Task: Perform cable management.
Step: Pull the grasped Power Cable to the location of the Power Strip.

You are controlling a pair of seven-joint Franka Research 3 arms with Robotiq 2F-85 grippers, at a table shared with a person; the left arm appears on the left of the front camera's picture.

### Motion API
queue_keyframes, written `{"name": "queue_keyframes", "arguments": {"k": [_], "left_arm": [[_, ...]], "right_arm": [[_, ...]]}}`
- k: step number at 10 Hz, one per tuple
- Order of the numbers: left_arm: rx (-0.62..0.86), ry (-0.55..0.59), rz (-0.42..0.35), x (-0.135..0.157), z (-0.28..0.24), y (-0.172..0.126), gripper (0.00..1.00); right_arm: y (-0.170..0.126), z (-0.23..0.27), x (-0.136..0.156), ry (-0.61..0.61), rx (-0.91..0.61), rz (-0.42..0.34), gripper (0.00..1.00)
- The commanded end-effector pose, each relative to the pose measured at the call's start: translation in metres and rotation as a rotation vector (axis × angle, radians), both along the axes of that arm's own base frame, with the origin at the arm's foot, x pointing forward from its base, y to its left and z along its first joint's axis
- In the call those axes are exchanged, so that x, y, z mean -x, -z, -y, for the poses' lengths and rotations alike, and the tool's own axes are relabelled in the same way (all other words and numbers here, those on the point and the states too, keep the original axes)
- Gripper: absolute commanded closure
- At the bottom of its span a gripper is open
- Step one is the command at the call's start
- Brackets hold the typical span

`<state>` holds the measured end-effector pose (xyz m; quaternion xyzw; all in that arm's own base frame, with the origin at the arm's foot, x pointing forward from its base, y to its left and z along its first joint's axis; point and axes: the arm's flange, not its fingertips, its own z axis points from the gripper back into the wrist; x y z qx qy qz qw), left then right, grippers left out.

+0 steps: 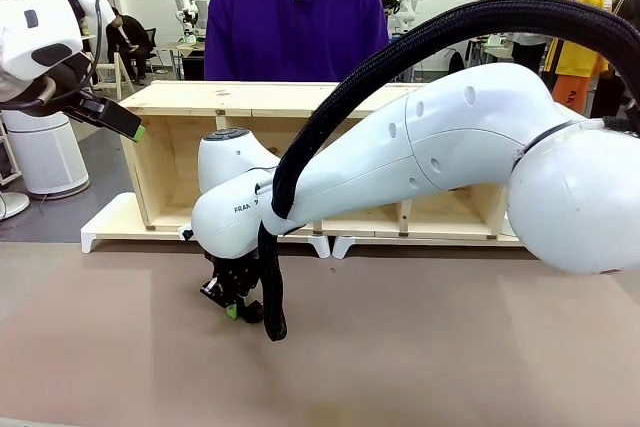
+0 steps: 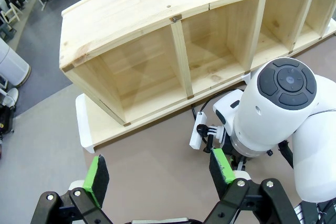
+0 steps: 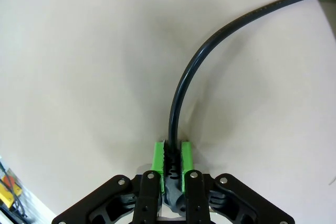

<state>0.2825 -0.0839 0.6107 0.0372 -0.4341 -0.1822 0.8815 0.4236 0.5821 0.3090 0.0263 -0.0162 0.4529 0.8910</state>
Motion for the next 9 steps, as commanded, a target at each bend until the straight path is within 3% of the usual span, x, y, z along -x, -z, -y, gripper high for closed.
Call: {"name": "queue_keyframes", "arguments": {"k": [1,5,6,9], "left_arm": [[-0.009,0.007,0.015,-0.003,0.000,0.000,0.00],[-0.009,0.007,0.015,-0.003,0.000,0.000,0.00],[-0.009,0.007,0.015,-0.003,0.000,0.000,0.00],[-0.009,0.007,0.015,-0.003,0.000,0.000,0.00]], "right_arm": [[0.000,0.000,0.000,0.000,0.001,0.000,1.00],[0.000,0.000,0.000,0.000,0.001,0.000,1.00],[0.000,0.000,0.000,0.000,0.000,0.000,0.85],[-0.021,0.026,0.043,0.006,-0.006,0.071,0.85]]}}
